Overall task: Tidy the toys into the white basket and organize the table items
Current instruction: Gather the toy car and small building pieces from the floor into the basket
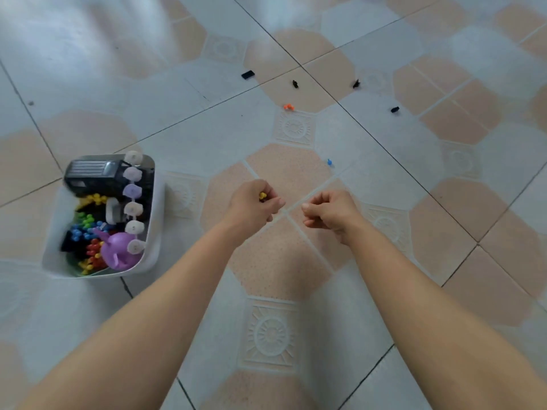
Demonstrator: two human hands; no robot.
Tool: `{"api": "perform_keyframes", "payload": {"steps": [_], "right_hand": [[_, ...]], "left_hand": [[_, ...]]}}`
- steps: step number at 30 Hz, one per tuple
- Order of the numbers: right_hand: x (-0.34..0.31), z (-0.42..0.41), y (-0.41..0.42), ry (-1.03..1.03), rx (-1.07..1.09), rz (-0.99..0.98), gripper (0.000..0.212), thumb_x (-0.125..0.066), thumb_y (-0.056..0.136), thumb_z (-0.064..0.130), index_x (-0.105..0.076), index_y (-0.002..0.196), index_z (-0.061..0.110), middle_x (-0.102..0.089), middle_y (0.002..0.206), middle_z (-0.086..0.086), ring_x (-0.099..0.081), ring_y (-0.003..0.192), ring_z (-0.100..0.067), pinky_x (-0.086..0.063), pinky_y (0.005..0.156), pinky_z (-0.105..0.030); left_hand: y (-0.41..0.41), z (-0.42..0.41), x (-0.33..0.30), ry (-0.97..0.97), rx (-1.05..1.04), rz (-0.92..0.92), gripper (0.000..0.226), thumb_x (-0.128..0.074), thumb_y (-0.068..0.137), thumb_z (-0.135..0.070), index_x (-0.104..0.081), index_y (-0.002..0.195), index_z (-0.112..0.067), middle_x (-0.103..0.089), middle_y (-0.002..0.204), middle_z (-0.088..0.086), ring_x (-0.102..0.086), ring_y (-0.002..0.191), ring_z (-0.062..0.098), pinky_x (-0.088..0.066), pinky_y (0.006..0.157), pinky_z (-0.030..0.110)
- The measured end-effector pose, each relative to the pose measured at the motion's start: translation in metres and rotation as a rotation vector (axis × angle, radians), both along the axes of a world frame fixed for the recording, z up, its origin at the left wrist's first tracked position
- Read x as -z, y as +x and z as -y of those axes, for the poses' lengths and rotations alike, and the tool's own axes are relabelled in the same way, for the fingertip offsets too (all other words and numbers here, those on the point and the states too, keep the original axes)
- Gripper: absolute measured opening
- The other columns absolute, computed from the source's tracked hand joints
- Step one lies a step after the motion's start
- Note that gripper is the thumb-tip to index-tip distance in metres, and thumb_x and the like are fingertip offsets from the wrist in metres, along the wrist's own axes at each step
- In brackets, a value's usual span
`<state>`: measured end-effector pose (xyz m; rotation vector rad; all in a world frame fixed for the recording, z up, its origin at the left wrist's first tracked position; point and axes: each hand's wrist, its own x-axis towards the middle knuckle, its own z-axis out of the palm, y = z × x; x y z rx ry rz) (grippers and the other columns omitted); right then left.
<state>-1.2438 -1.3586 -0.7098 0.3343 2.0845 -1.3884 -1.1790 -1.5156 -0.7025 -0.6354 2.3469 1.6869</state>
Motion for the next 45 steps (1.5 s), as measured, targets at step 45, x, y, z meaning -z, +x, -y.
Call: {"api": "perform_keyframes", "payload": {"steps": [45], "right_hand": [[-0.127,0.272,0.059,-0.096,-0.693,0.170,0.035,-0.042,0.091,-0.015,-0.051,0.123,-0.005,-0.055,0.120,-0.024,-0.064,0.102,-0.037,-0.059,0.075,-0.042]], "left_hand": [[-0.011,0.264,-0.166,-0.240,-0.096,0.281,0.023,-0.048,0.091,0.000,-0.062,0.103,0.013,-0.055,0.064,0.016,-0.047,0.047,0.020,-0.035,0.031,0.013]]}}
